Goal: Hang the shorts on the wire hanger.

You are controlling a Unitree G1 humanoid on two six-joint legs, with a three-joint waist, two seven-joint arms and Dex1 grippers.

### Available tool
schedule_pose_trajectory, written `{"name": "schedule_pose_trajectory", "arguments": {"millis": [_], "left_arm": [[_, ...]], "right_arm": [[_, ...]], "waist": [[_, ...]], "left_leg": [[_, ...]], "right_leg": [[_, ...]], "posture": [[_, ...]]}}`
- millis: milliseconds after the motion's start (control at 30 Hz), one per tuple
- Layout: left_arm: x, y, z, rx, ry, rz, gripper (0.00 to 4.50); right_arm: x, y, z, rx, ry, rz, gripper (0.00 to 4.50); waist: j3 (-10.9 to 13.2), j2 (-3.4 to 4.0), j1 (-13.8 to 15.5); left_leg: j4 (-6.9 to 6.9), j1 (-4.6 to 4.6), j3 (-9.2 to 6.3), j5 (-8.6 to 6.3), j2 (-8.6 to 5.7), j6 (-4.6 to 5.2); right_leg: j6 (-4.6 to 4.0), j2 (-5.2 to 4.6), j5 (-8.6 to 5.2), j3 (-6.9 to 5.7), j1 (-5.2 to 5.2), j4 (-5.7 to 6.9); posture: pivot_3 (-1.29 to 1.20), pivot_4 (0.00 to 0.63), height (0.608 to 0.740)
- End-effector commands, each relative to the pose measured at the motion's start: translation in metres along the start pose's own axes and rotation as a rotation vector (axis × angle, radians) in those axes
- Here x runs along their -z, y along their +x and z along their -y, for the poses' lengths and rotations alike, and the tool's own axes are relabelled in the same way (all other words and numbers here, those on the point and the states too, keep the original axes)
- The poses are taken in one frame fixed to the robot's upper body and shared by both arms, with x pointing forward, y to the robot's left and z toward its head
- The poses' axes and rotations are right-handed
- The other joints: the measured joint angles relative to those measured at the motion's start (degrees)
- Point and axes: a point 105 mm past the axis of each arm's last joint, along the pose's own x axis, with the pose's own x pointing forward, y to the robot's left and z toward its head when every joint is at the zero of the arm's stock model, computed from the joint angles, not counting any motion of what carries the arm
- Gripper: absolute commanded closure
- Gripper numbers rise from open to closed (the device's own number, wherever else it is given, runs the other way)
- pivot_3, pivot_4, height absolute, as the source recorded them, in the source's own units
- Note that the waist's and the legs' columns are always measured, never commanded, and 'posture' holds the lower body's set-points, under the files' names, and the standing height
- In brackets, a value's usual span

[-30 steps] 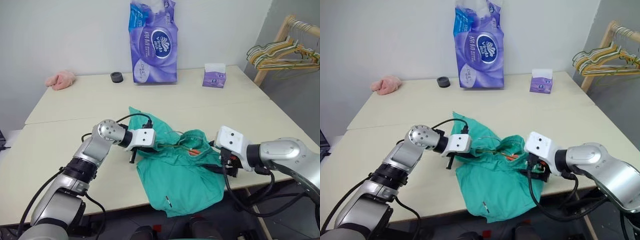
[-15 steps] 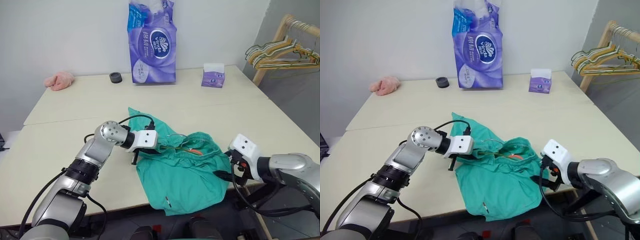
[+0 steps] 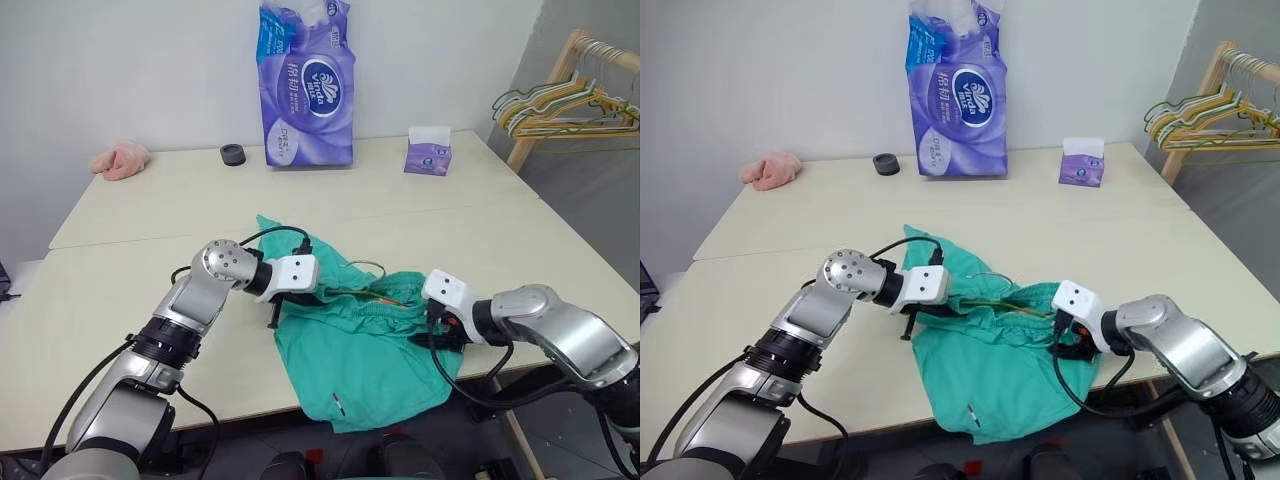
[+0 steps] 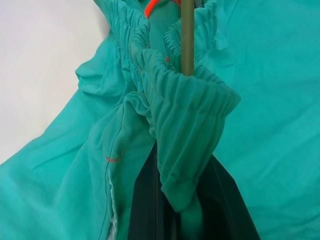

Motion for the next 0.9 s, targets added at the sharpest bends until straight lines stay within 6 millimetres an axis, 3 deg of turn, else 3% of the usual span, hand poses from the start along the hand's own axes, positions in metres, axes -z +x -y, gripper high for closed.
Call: {"name": "schedule_pose_trajectory", "arguments": {"millis": [33,200,367,600,733,900], "left_arm": [[-0.015,-0.008,-0.005,-0.028,0.022,0.055,4.5],[-0.018,-0.008,-0.006,-0.04,-0.004,0.094,4.5],[-0.022,-0.007,-0.009,-0.059,-0.057,0.159,4.5],[-0.025,-0.013,-0.015,-0.079,-0.125,0.222,2.54],[-0.013,-0.038,-0.034,-0.144,-0.203,0.224,1.33],[-0.002,-0.061,-0.04,-0.115,-0.28,0.201,1.33]], "right_arm": [[-0.011,-0.003,0.0,0.002,-0.054,0.034,2.71],[-0.017,-0.007,-0.002,0.002,-0.078,0.05,4.44],[-0.023,-0.013,-0.005,-0.003,-0.087,0.067,4.47],[-0.024,-0.021,-0.01,-0.006,-0.082,0.078,4.5],[-0.02,-0.034,-0.012,-0.009,-0.076,0.069,4.5],[-0.015,-0.047,-0.014,-0.01,-0.068,0.051,4.5]], "waist": [[0.0,0.0,0.0],[0.0,0.01,0.0],[0.0,0.01,0.0],[0.0,0.01,0.0],[0.0,0.0,0.0],[0.0,0.02,0.0]], "left_leg": [[0.0,0.0,0.0,0.0,0.0,0.0],[0.0,0.0,0.0,0.0,0.0,0.0],[0.01,0.0,-0.01,0.0,0.0,0.0],[0.01,-0.01,-0.02,0.0,0.0,0.0],[0.01,-0.01,-0.02,0.0,0.0,-0.01],[0.01,-0.01,-0.02,0.0,-0.01,0.0]], "right_leg": [[0.0,0.0,0.0,0.0,0.0,0.0],[0.0,0.0,0.0,0.0,0.0,0.0],[0.0,-0.01,0.0,0.0,-0.01,0.0],[0.0,-0.01,0.0,-0.02,-0.01,0.0],[0.0,-0.01,0.0,-0.02,-0.01,0.01],[0.0,-0.01,0.0,-0.05,-0.01,-0.02]], "posture": [[-0.18,0.035,0.74],[-0.19,0.038,0.74],[-0.19,0.035,0.74],[-0.2,0.034,0.74],[-0.21,0.036,0.74],[-0.21,0.036,0.74]]}}
